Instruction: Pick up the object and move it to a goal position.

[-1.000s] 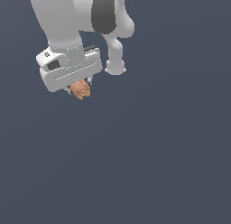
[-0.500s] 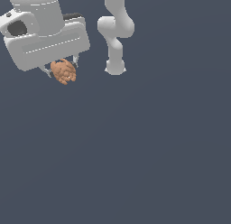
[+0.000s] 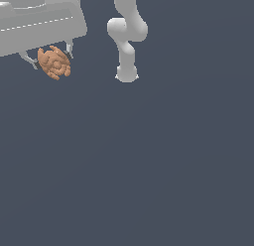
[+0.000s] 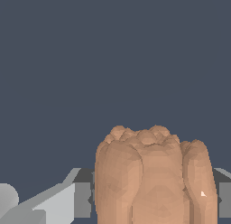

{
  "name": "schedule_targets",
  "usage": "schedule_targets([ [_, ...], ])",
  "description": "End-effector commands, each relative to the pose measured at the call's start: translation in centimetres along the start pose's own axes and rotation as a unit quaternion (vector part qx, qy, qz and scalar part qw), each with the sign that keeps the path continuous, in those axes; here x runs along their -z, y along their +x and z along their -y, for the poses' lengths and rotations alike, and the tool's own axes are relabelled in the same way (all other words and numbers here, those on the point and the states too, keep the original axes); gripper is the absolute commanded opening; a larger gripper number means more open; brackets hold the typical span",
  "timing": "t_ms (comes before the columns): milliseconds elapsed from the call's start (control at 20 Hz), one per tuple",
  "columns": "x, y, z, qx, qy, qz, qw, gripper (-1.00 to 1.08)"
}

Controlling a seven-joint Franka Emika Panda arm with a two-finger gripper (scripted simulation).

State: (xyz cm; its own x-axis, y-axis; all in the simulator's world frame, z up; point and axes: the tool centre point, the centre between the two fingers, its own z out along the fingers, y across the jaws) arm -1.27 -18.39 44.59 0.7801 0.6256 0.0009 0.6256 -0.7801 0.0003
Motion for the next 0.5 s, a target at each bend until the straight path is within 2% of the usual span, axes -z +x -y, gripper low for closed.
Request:
schedule_targets([
  [0,0.8,0.0,-0.3,0.000,0.000,0.000,1.0000,-1.00],
  [450,1.8,0.0,-0.8,0.000,0.000,0.000,1.0000,-1.00],
])
